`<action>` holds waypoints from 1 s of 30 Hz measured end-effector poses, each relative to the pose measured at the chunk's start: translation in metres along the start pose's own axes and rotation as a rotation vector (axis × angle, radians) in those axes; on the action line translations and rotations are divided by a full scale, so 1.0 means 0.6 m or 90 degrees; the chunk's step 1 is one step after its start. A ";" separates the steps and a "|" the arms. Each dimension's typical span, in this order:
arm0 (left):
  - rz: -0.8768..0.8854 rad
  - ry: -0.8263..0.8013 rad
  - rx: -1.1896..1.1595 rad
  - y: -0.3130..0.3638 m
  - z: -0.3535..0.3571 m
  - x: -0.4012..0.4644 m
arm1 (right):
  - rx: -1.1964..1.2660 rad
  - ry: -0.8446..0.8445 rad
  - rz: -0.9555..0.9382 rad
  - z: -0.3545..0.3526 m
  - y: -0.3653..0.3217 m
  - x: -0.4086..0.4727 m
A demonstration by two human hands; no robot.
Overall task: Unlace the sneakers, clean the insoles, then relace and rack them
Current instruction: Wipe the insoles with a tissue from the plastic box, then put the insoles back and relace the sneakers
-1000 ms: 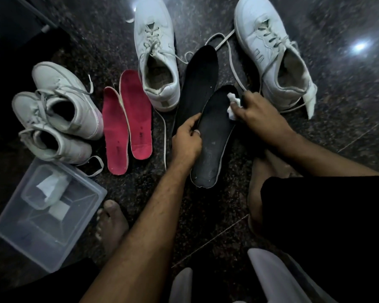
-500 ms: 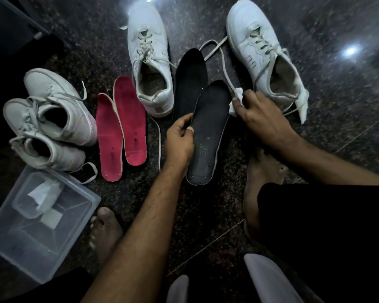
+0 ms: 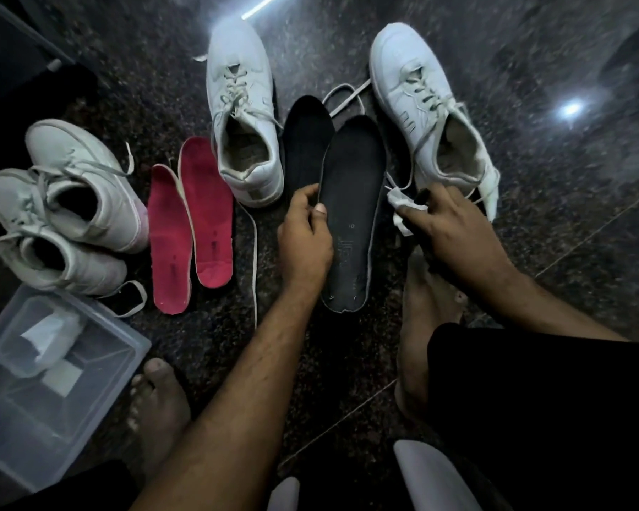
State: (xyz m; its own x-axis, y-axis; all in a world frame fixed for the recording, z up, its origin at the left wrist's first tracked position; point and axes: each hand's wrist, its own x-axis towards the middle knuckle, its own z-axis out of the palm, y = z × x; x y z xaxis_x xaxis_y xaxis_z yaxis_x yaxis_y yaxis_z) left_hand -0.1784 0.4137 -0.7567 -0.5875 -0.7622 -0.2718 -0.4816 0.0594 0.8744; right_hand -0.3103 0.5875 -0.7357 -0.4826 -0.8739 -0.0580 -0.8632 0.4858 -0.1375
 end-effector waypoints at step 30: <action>0.250 -0.185 0.277 0.144 0.186 0.029 | 0.139 0.028 0.330 0.005 0.169 -0.007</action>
State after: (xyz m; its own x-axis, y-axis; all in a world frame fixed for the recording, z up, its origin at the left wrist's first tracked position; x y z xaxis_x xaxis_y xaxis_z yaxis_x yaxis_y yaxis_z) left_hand -0.3031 0.4774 -0.7310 -0.8959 -0.4287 -0.1167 -0.3788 0.5996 0.7050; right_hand -0.3952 0.6406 -0.7523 -0.8451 -0.5182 -0.1313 -0.4635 0.8326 -0.3032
